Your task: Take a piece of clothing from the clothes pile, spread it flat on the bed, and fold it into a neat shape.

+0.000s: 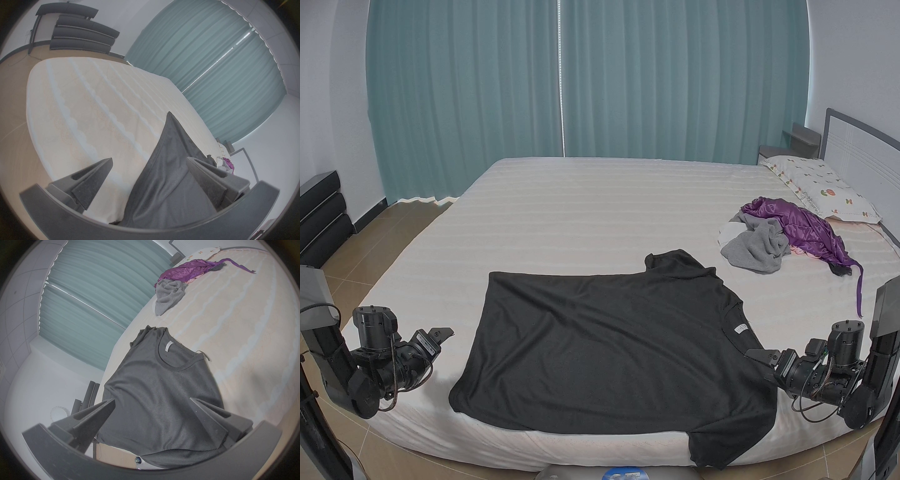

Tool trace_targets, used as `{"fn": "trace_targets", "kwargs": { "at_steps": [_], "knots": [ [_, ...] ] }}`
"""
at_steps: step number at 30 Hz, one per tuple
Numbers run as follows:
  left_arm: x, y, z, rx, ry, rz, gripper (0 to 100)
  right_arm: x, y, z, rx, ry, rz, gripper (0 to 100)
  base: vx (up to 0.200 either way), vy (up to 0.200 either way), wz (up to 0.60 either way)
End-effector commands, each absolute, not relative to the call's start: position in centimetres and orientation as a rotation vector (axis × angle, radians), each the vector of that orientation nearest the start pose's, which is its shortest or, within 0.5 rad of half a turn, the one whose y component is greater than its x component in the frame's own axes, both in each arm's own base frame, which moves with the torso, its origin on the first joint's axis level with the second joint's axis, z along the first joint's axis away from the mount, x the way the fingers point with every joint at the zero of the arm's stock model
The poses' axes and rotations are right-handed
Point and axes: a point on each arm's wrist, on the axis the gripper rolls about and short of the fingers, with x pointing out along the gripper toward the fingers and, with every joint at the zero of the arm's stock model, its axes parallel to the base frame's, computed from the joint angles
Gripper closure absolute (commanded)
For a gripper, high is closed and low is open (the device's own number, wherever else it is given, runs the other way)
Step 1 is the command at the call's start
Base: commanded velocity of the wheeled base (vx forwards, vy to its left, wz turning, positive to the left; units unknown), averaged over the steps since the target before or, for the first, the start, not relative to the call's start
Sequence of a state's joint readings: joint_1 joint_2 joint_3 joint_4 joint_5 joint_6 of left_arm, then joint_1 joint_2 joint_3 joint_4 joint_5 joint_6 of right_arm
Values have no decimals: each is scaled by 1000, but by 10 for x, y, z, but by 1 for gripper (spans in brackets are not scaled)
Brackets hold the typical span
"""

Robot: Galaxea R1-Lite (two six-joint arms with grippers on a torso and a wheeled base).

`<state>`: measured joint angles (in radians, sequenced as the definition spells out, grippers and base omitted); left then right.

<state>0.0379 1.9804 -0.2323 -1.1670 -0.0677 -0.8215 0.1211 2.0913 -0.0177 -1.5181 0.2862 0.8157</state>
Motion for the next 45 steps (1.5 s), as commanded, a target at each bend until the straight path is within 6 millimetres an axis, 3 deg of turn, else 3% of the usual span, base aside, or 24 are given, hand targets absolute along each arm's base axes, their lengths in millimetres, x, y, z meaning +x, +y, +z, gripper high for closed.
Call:
{"fn": "trace_targets", "kwargs": {
  "at_steps": [1, 18, 27, 32, 45],
  "knots": [
    [250, 8, 34, -851, 556, 212, 0, 211, 32, 15, 829, 710, 139, 0, 0, 0, 0],
    [251, 9, 35, -854, 547, 210, 0, 211, 33, 13, 829, 723, 137, 0, 35, 0, 0],
    [268, 6, 42, -868, 521, 131, 0, 211, 35, 13, 827, 726, 146, 0, 0, 0, 0],
    [289, 5, 43, -882, 519, 64, 0, 211, 35, 14, 837, 724, 143, 0, 0, 0, 0],
    [431, -5, 20, -873, 515, -40, 0, 211, 35, 12, 844, 736, 140, 0, 0, 0, 0]
  ]
}}
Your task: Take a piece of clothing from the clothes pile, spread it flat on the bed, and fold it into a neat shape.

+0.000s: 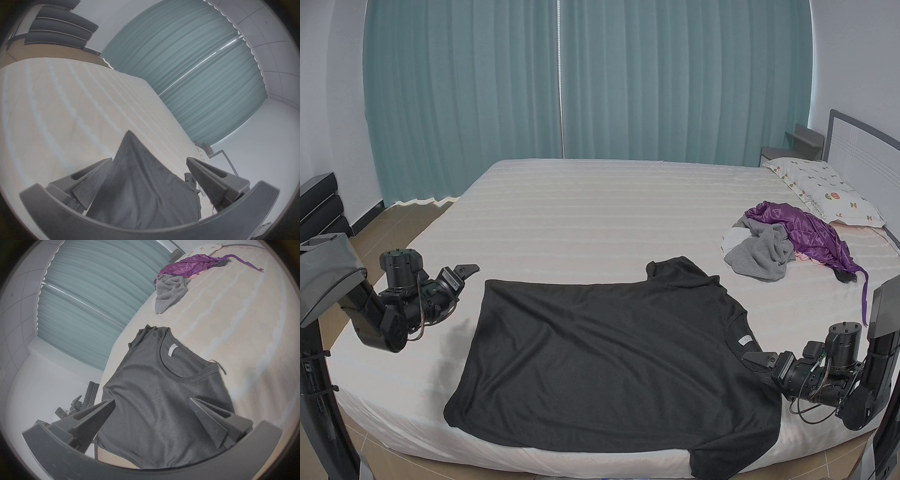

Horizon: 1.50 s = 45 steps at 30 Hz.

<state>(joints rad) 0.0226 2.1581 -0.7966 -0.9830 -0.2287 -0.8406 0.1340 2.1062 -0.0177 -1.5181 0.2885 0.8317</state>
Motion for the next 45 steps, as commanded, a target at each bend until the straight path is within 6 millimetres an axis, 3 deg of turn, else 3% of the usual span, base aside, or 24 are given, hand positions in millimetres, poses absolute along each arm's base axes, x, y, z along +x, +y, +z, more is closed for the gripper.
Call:
{"fn": "trace_targets", "kwargs": {
  "at_steps": [1, 5, 10, 15, 37, 38, 45],
  "knots": [
    [435, -6, 18, -872, 517, -40, 0, 211, 35, 12, 844, 736, 140, 0, 0, 0, 0],
    [466, -16, -1, -862, 518, -50, 0, 211, 36, 11, 843, 738, 141, 0, 0, 0, 0],
    [486, -25, -5, -838, 493, -38, 0, 210, 38, 10, 840, 750, 145, 0, 0, 0, 0],
    [504, -26, -21, -818, 436, 28, 0, 210, 39, 6, 837, 769, 144, 0, 0, 0, 0],
    [514, -20, -22, -793, 358, 120, 0, 212, 43, 1, 830, 769, 158, 0, 0, 0, 0],
    [513, -20, -23, -791, 364, 122, 100, 212, 43, 1, 829, 768, 157, 0, 0, 0, 0],
    [511, -20, -22, -781, 368, 124, 100, 213, 43, 2, 830, 764, 159, 0, 0, 0, 0]
  ]
}}
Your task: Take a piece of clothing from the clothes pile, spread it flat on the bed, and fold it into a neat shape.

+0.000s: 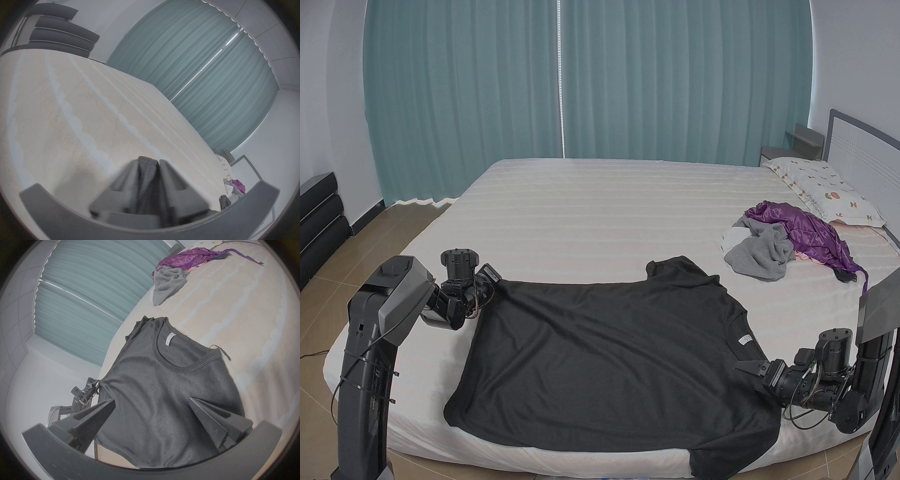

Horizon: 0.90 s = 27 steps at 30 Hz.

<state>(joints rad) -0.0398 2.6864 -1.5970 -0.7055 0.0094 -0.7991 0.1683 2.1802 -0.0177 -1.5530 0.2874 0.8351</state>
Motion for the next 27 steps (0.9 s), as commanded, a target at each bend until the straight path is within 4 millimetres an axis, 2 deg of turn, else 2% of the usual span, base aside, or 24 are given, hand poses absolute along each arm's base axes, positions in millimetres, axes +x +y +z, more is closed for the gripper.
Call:
{"fn": "trace_targets", "kwargs": {
  "at_steps": [1, 7, 10, 11, 13, 15, 16, 17, 21, 27],
  "knots": [
    [511, -20, -22, -781, 368, 124, 100, 213, 43, 2, 830, 764, 159, 0, 0, 0, 0],
    [510, -19, -15, -781, 341, 150, 100, 229, 45, 7, 829, 690, 182, 0, 0, 0, 0],
    [509, -19, -9, -783, 331, 150, 100, 251, 49, 7, 821, 623, 204, 0, 0, 0, 0],
    [509, -19, -9, -783, 331, 150, 100, 251, 49, 7, 821, 623, 204, 0, 0, 0, 0],
    [508, -20, -6, -786, 329, 148, 100, 280, 53, 10, 808, 525, 193, 0, 0, 0, 0],
    [507, -19, -5, -789, 326, 149, 100, 291, 54, 10, 803, 503, 188, 0, 0, 0, 0],
    [507, -20, -3, -797, 324, 148, 100, 312, 58, 15, 796, 477, 193, 0, 0, 0, 0],
    [507, -19, -1, -803, 321, 150, 100, 321, 59, 19, 795, 472, 192, 0, 0, 0, 0],
    [506, -19, -2, -812, 325, 153, 100, 364, 67, 33, 792, 465, 197, 0, 0, 0, 0],
    [502, -18, -5, -812, 344, 162, 100, 418, 75, 31, 730, 531, 169, 0, 0, 0, 0]
  ]
}}
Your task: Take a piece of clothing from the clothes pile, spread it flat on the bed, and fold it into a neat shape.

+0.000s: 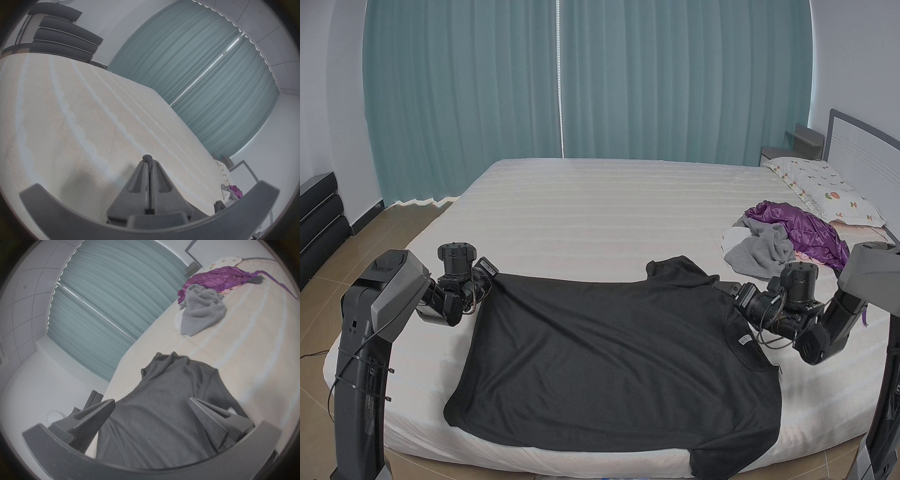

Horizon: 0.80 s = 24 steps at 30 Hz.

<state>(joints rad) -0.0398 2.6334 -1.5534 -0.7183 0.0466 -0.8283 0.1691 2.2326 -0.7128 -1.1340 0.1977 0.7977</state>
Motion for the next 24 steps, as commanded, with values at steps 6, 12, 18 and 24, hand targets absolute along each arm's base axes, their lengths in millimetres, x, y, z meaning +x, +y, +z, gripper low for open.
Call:
{"fn": "trace_targets", "kwargs": {
  "at_steps": [6, 12, 18, 24],
  "knots": [
    [500, -19, -8, -811, 353, 164, 100, 453, 77, 14, 641, 564, 107, 0, 0, 0, 0],
    [500, -20, -9, -810, 358, 164, 100, 479, 78, -3, 599, 544, 72, 0, 0, 0, 0],
    [498, -20, -10, -810, 364, 167, 100, 494, 72, -11, 580, 528, 41, 0, 0, 0, 0],
    [498, -20, -11, -810, 365, 168, 100, 503, 68, -13, 584, 500, 35, 0, 0, 0, 0]
  ]
}}
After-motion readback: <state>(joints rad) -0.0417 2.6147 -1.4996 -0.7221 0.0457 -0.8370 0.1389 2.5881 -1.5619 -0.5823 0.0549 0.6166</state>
